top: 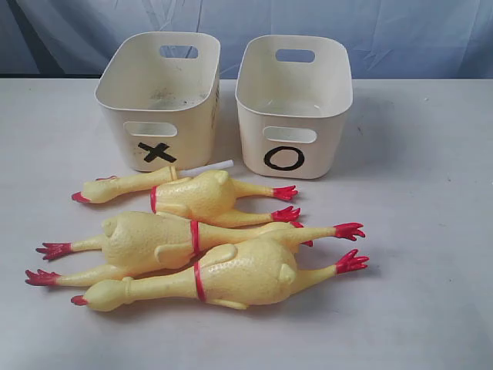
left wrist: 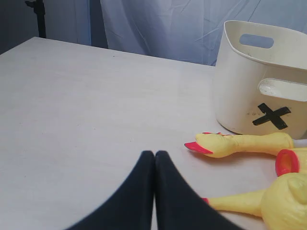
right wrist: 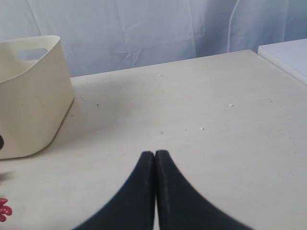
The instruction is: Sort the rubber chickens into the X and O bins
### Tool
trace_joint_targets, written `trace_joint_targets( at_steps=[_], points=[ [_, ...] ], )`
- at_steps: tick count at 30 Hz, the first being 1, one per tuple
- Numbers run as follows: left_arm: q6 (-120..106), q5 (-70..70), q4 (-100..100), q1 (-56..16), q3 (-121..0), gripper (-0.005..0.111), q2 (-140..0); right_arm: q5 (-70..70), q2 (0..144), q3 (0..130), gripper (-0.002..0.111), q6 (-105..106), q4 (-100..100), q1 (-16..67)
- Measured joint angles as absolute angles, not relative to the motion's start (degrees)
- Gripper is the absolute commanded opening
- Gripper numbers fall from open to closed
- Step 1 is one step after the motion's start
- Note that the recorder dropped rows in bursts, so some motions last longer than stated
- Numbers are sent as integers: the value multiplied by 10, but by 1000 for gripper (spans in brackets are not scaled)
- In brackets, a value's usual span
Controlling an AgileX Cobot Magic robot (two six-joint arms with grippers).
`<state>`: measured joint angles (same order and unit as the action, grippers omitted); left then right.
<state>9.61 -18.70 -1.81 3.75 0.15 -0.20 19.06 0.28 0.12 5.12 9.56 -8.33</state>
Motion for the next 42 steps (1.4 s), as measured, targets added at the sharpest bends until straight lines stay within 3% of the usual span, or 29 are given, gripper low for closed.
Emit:
trace_joint_targets(
  at_steps=[22,26,31,33,37,42],
  points=[
    [96,-187,-18,38,1,0,-2,188,3,1,-1,51,60,-83],
    [96,-187,-18,38,1,0,-2,72,3,1,-1,51,39,-83],
    [96,-187,-18,38,1,0,-2,-374,1,1,-1,51,34,-83],
    [96,-187,-18,38,1,0,-2,-488,1,21,-1,-7,34,-83],
    [96,-187,-18,38,1,0,-2,-482,1,109,-1,-254,76,-83],
    [96,-187,-18,38,1,0,-2,-331,51,245,-1,-423,131,-83]
  ],
)
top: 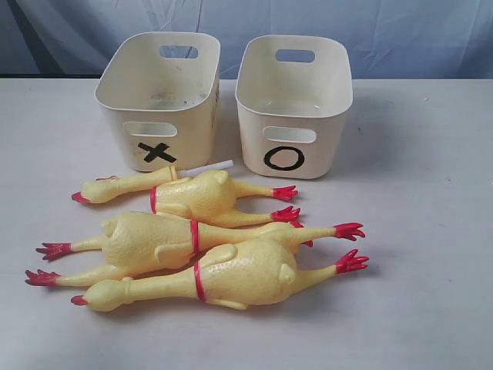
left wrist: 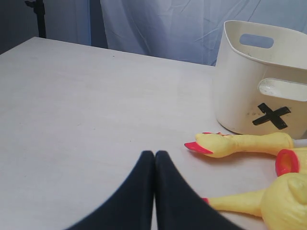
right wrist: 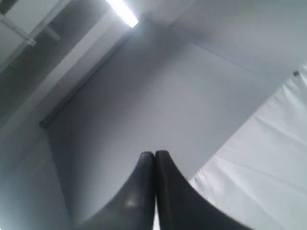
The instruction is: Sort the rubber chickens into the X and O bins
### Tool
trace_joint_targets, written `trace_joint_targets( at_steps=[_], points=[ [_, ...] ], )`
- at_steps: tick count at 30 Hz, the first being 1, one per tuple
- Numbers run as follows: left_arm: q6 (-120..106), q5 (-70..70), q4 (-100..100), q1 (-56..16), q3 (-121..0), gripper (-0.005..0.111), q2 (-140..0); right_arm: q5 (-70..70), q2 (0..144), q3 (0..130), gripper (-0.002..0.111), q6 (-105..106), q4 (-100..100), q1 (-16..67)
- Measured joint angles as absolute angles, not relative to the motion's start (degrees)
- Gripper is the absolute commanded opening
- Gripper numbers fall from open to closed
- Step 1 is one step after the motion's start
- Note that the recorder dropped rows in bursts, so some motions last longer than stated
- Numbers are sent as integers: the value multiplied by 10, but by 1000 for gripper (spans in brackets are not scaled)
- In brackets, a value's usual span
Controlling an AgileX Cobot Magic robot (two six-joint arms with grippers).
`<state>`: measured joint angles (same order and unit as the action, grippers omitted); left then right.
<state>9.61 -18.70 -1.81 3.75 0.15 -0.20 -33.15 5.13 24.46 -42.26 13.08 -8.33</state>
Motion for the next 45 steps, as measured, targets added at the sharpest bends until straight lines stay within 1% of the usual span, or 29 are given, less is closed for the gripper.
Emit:
trace_joint_targets(
  at_steps=[2,5,9,11,13,14,15,16,17,18,20,23,26,30,31,32,33,35,37,40,41,45],
  points=[
    [96,-187,-18,38,1,0,-2,-254,87,305,-1,-445,136,-83],
    [96,-187,-18,38,1,0,-2,-142,183,432,-1,-457,124,-83],
    [96,-187,-18,38,1,0,-2,-26,303,559,-1,-459,22,-83],
    [96,-187,-18,38,1,0,-2,24,359,592,-1,-450,-17,-83],
    [96,-187,-18,38,1,0,-2,81,400,603,-1,-358,-34,-83],
    [96,-187,-18,38,1,0,-2,126,420,606,-1,-262,-38,-76],
    [96,-187,-18,38,1,0,-2,157,430,606,-1,-212,-38,-66],
    [96,-187,-18,38,1,0,-2,220,449,606,-1,-141,-39,-43],
    [96,-187,-18,38,1,0,-2,257,459,606,-1,-113,-39,-31],
    [96,-187,-18,38,1,0,-2,332,480,606,-1,-79,-39,-8],
    [96,-187,-18,38,1,0,-2,400,505,606,-1,-64,-39,16],
    [96,-187,-18,38,1,0,-2,450,539,602,-1,-50,-31,56],
    [96,-187,-18,38,1,0,-2,451,566,596,-1,-32,-5,113],
    [96,-187,-18,38,1,0,-2,456,611,594,0,78,37,196],
    [96,-187,-18,38,1,0,-2,462,622,594,2,108,42,214],
    [96,-187,-18,38,1,0,-2,472,638,594,7,147,47,240],
    [96,-187,-18,38,1,0,-2,477,648,594,14,170,50,257],
    [96,-187,-18,38,1,0,-2,486,673,594,32,218,51,294],
    [96,-187,-18,38,1,0,-2,487,697,594,61,253,52,326],
    [96,-187,-18,38,1,0,-2,487,732,594,99,311,52,367],
    [96,-187,-18,38,1,0,-2,488,745,594,104,332,52,382],
    [96,-187,-18,38,1,0,-2,499,800,594,104,393,44,437]
  ],
)
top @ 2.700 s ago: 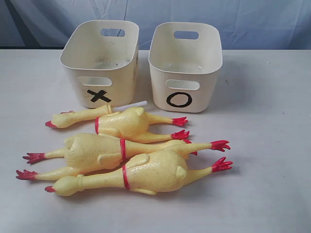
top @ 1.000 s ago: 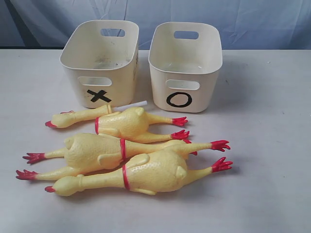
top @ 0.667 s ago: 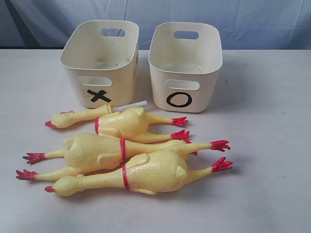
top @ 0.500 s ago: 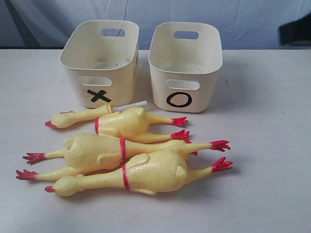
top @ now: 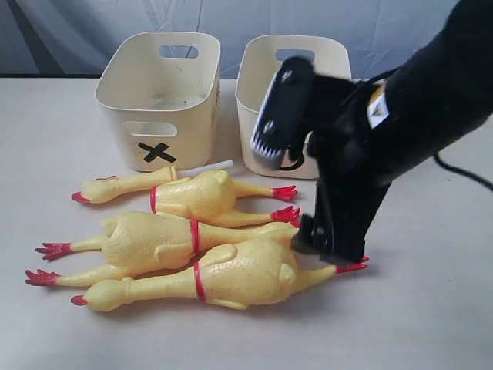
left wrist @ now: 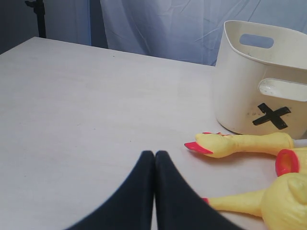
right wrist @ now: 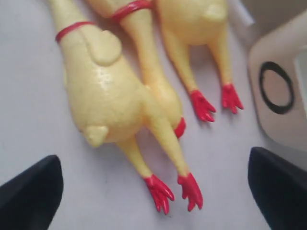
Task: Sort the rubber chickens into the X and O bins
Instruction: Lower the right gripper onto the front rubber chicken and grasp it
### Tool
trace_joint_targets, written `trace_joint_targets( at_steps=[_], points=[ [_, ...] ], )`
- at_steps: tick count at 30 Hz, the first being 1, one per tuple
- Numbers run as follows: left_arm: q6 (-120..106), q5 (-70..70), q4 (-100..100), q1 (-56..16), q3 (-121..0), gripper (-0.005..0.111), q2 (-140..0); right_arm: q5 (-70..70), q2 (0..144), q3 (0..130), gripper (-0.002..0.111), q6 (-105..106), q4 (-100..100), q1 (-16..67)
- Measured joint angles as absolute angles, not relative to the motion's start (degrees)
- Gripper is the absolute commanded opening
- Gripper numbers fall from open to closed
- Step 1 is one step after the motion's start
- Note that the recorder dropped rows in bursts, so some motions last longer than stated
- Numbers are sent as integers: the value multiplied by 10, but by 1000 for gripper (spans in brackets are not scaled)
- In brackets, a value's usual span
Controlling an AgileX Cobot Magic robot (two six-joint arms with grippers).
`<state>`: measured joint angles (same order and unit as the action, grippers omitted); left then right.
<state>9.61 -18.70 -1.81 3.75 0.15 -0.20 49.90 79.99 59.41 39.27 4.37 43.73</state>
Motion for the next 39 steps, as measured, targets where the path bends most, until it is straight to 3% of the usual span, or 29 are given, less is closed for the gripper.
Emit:
trace_joint_targets(
  at_steps=[10,19,21,22,25,27,31,39],
  points=[
    [96,-187,-18,38,1,0,-2,437,939,594,104,411,-32,546],
    [96,-187,-18,38,1,0,-2,390,1040,594,102,410,-69,558],
    [96,-187,-18,38,1,0,-2,395,1051,594,86,410,-70,558],
    [96,-187,-18,38,1,0,-2,398,1055,594,68,410,-70,558],
    [96,-187,-18,38,1,0,-2,416,1054,594,0,410,-77,558],
    [96,-187,-18,38,1,0,-2,433,1049,595,7,409,-77,558],
    [96,-187,-18,38,1,0,-2,485,1030,600,-1,402,-63,563],
    [96,-187,-18,38,1,0,-2,638,935,745,-1,400,-56,620]
  ],
)
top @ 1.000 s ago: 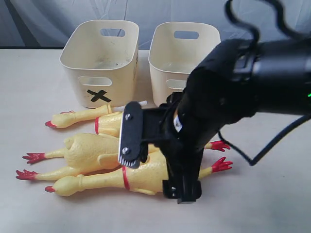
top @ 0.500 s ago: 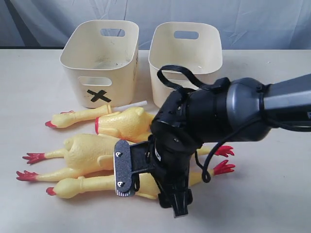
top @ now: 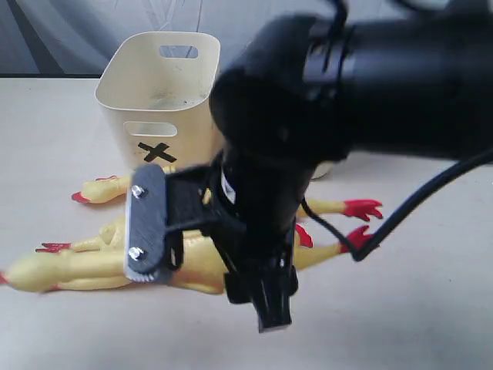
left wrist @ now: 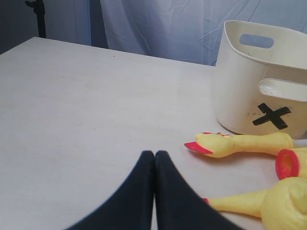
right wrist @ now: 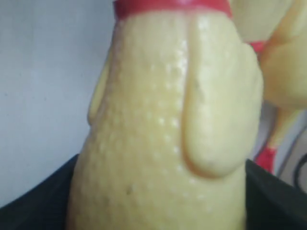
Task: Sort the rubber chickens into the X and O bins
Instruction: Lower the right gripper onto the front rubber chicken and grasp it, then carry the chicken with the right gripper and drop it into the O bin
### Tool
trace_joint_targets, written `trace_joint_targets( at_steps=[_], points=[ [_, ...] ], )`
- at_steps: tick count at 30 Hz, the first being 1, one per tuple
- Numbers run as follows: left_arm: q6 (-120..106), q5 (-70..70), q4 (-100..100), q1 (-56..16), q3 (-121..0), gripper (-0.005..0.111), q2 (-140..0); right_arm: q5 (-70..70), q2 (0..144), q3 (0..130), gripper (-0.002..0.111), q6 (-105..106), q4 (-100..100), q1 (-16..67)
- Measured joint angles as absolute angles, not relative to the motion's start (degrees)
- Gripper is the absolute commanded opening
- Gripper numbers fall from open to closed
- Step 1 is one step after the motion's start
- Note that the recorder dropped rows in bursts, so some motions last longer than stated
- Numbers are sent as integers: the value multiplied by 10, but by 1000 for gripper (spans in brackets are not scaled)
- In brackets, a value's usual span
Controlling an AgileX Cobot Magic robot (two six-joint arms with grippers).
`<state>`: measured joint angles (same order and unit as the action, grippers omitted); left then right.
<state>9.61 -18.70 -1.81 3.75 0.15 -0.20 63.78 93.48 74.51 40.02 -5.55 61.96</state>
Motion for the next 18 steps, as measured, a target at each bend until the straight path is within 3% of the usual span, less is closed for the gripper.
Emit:
trace_joint_targets(
  at_steps=[5,11,14,18],
  points=[
    [96,-187,-18,38,1,0,-2,662,880,876,-1,400,-56,638],
    [96,-187,-18,38,1,0,-2,424,862,935,-1,315,-196,640],
    [96,-187,-18,38,1,0,-2,320,882,938,-1,173,-352,618],
    [96,-187,-18,38,1,0,-2,288,923,938,-1,-104,-488,543]
  ],
)
